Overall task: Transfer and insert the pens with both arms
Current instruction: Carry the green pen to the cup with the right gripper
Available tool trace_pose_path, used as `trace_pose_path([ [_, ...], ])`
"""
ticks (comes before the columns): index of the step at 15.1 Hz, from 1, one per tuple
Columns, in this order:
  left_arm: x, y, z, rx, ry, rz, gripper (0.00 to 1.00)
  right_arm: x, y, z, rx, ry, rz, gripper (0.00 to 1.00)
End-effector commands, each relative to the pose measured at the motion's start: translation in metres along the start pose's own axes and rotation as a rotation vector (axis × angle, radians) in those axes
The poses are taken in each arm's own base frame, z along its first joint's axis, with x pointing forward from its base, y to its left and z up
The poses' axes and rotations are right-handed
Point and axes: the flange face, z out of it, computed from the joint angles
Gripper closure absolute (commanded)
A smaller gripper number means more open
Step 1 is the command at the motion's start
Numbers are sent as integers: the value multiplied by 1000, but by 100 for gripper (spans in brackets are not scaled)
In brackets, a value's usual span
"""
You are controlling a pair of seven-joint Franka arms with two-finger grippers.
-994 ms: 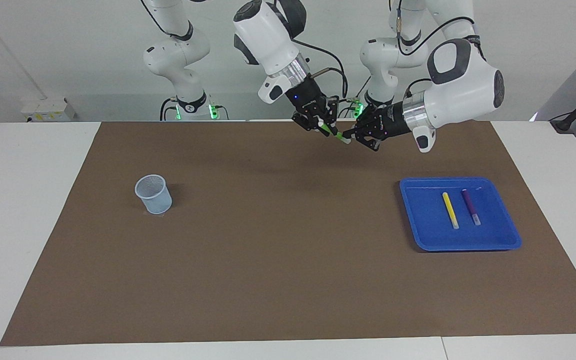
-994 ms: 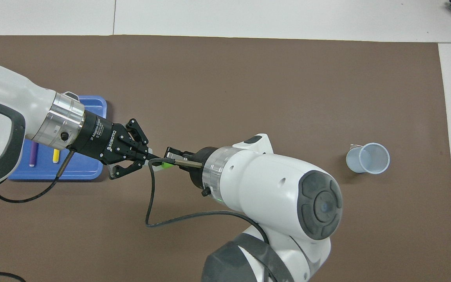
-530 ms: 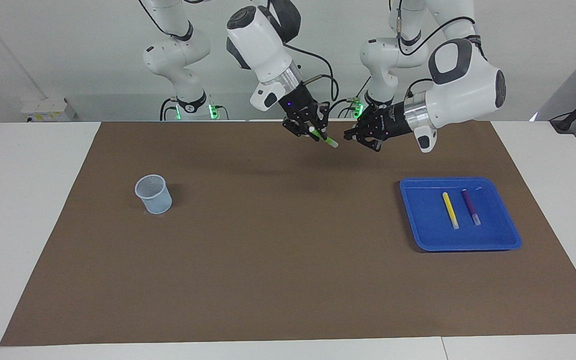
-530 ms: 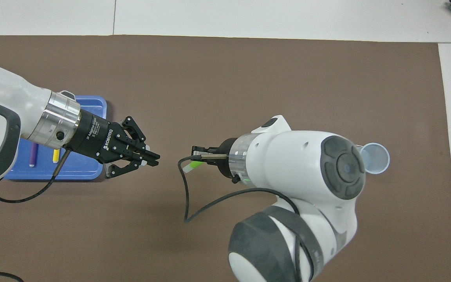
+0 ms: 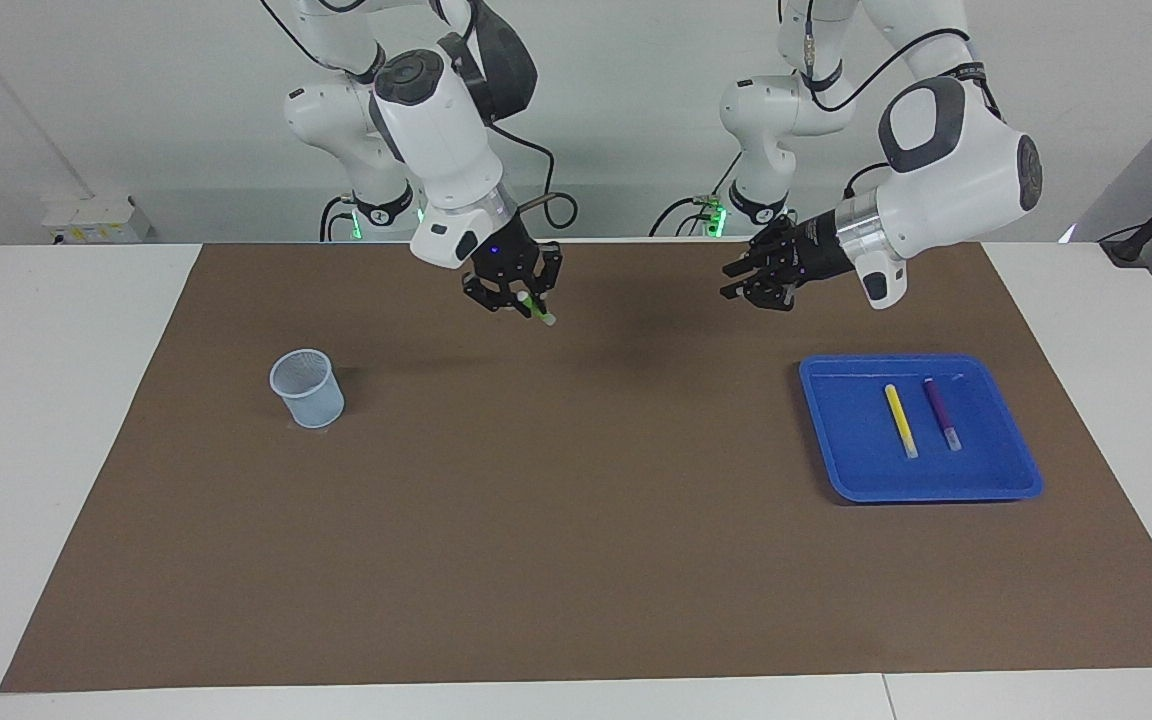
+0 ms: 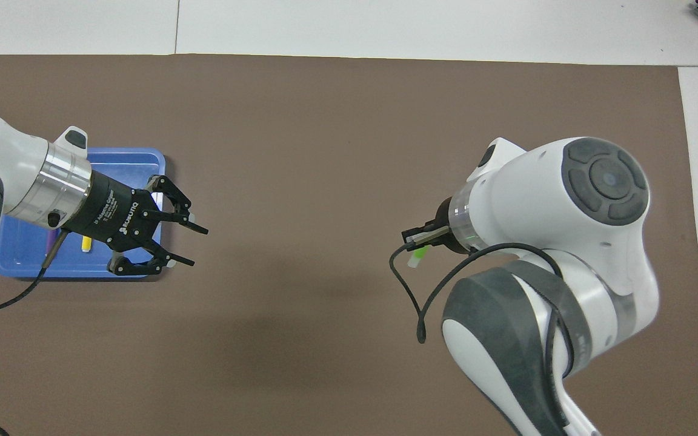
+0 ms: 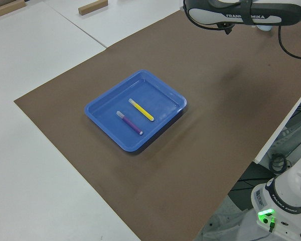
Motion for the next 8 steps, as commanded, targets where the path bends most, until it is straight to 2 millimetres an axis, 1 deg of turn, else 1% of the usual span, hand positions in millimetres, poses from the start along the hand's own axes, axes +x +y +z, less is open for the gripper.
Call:
trace_pose_path([
  [1,30,-23,-19,10,77,114,40,-14,73,-19,-90,-54,-144,100],
  [3,48,-29,-28,30,143,238,37,-20,107,-22,-127,-94,-238,100],
  [4,62,-35,-35,49,184,309,37,-23,121,-26,-171,-113,-297,100],
  [5,71,-38,-40,55,210,380,37,-26,130,-29,-202,-125,-342,100],
  [7,88,-43,-51,48,263,479,37,-30,156,-27,-212,-115,-340,100],
  [8,95,-45,-53,61,293,528,37,-32,164,-21,-216,-104,-359,100],
])
